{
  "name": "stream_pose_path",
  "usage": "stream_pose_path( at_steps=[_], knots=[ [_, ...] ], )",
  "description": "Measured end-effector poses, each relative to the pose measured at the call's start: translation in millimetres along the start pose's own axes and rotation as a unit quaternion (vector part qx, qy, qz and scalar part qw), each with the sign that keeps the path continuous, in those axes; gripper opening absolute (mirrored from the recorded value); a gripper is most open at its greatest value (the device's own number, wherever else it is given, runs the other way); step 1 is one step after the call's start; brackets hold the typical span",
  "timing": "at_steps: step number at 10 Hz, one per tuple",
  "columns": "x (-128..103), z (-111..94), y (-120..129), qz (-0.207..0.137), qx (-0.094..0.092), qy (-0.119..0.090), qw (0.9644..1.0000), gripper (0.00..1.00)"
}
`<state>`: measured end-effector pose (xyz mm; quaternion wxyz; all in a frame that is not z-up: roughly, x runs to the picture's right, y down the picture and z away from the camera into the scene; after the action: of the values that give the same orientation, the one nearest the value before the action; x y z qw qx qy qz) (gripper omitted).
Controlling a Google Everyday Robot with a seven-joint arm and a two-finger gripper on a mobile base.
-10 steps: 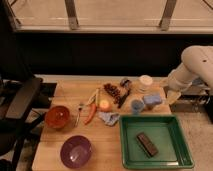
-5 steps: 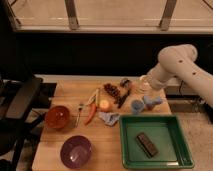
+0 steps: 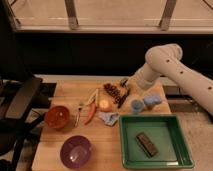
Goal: Place banana in purple bowl
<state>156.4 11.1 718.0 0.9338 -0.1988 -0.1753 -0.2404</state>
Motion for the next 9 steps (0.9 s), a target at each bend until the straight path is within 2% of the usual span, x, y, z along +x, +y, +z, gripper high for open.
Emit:
stream_pose_path(
  at_steps=[3, 5, 7, 9],
  knots=[
    [0, -3, -4, -0.021, 0.006, -0.001, 0.9998, 0.65],
    [-12, 2, -30, -0.069, 0.016, 0.002, 0.9975, 0.65],
    [-39, 15, -66, -0.127, 0.023, 0.001, 0.9916, 0.65],
    [-65, 37, -100, -0.179, 0.022, -0.008, 0.9835, 0.65]
  ],
)
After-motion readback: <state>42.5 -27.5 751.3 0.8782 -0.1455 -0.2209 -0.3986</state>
